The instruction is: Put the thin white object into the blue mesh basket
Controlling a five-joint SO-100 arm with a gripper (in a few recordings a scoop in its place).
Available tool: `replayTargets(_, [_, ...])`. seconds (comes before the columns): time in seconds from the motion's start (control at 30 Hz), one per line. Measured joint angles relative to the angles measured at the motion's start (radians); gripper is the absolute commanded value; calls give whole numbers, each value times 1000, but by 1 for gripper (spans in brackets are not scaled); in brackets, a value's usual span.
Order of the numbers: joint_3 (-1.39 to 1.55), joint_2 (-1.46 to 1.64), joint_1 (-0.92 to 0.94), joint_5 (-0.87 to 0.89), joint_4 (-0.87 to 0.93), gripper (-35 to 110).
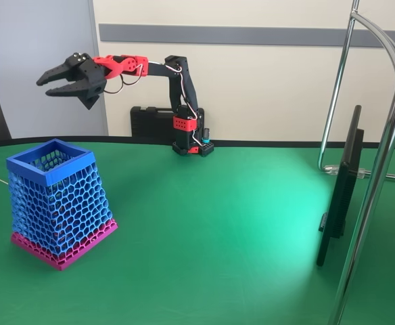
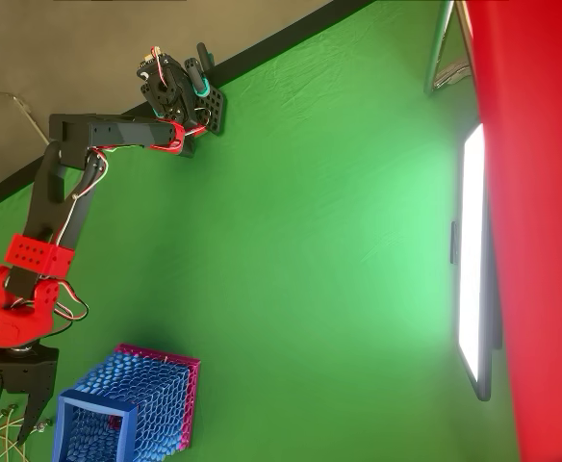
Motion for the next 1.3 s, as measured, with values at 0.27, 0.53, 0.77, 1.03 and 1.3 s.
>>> replayTargets(0.27, [287, 314, -121, -222, -120, 17])
replayTargets(0.53, [603, 626, -351, -650, -129, 17])
replayTargets(0.77, [963, 934, -463, -902, -106, 16])
replayTargets(1.03, [1339, 1224, -514, -1054, -14, 16])
replayTargets(1.3, [1667, 1437, -560, -1115, 26, 15])
